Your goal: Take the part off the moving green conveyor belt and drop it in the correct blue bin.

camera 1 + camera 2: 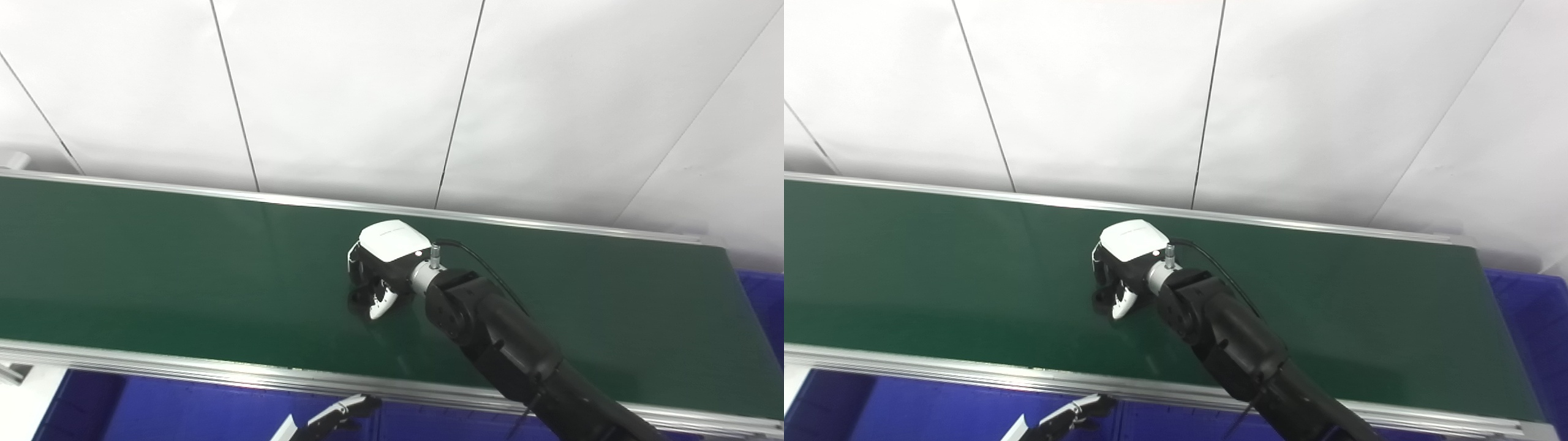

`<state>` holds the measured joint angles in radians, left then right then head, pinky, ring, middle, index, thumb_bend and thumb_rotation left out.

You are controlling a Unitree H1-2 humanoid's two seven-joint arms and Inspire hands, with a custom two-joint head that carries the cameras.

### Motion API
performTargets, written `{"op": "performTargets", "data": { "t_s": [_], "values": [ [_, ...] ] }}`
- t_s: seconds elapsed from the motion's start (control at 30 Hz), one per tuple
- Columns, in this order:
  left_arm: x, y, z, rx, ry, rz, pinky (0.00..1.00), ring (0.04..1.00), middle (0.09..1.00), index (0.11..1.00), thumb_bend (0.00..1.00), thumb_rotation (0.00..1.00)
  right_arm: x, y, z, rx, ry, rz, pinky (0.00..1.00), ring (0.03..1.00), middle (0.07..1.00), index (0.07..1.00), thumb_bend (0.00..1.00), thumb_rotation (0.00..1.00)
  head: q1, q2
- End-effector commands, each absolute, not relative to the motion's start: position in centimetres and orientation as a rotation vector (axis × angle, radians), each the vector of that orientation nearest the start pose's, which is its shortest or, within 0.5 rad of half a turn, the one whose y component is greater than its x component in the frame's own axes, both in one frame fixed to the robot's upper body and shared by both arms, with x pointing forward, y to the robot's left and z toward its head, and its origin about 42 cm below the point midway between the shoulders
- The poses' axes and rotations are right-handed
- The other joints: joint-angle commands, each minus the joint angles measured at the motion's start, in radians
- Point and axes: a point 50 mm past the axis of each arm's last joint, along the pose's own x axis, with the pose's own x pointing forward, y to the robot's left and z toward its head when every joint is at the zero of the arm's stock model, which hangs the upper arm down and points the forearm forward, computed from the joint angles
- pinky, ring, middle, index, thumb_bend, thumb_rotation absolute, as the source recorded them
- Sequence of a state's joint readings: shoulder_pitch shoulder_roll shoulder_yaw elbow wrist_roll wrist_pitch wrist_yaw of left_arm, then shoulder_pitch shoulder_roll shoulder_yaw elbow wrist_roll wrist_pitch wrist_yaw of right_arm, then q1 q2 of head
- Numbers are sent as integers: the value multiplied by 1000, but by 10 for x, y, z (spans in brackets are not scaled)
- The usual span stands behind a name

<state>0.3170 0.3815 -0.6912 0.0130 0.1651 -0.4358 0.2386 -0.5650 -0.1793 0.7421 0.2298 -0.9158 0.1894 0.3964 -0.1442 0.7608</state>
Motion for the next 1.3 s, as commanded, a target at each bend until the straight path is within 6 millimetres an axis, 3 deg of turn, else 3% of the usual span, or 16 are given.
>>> {"op": "performTargets", "data": {
  "t_s": [0.0,0.57,0.9,1.27],
  "values": [
    [102,180,42,234,-114,-515,760,830,881,822,826,391,379,-65,148,-1478,-245,837,332,398,517,528,511,0,0,3],
    [106,184,45,245,-125,-518,770,838,888,827,808,396,368,-84,145,-1495,-391,846,336,389,519,521,513,0,-5,13],
    [108,184,45,250,-132,-517,764,835,884,823,812,392,344,-80,198,-1378,-473,817,310,378,499,530,512,0,-17,23],
    [110,188,47,257,-137,-516,754,831,884,821,807,395,311,-99,246,-1334,-520,789,278,359,481,540,510,0,-32,35]
  ]
}}
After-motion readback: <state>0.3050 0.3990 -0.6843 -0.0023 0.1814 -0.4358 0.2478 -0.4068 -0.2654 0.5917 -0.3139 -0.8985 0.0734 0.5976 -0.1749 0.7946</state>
